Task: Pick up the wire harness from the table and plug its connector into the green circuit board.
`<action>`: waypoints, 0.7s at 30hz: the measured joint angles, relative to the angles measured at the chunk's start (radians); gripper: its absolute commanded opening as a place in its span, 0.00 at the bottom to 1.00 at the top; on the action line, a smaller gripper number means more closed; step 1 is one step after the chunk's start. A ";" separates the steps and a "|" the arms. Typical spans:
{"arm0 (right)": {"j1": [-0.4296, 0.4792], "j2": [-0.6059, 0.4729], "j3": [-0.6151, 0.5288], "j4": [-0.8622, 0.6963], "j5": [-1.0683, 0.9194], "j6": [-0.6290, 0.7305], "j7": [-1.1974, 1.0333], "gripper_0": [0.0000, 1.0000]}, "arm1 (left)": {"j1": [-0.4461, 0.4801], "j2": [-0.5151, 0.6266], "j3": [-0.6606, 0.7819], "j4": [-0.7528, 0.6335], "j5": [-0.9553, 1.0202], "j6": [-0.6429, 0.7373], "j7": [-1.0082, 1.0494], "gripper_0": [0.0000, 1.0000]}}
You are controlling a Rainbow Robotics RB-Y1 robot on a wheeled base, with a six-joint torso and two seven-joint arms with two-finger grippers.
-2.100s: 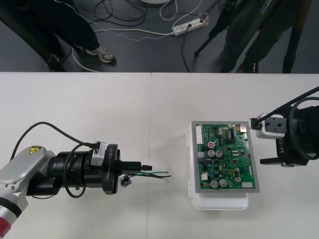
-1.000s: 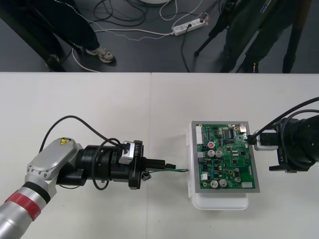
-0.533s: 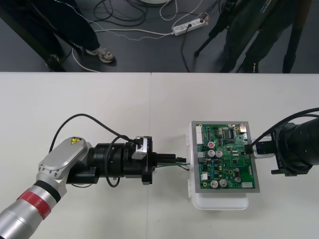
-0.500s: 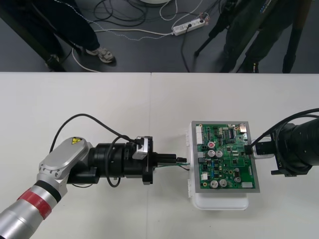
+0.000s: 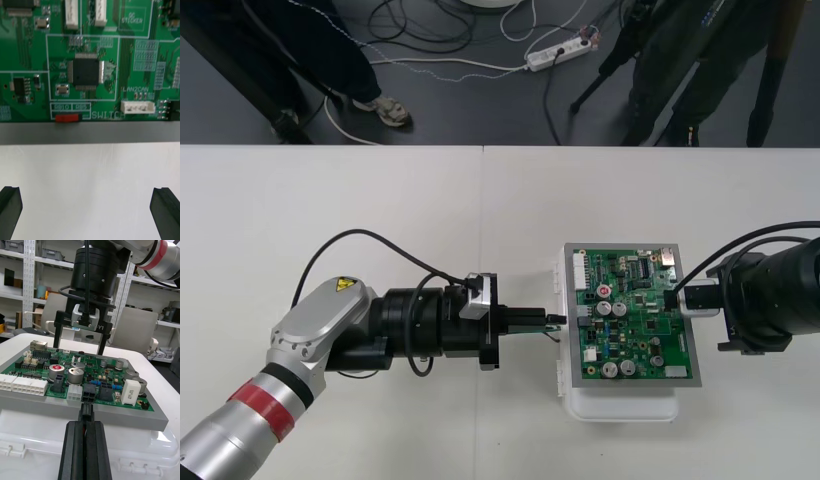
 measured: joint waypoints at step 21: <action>-0.001 0.093 0.015 0.000 0.065 0.000 0.063 1.00 | -0.002 -0.004 -0.019 0.000 0.000 0.008 0.000 0.00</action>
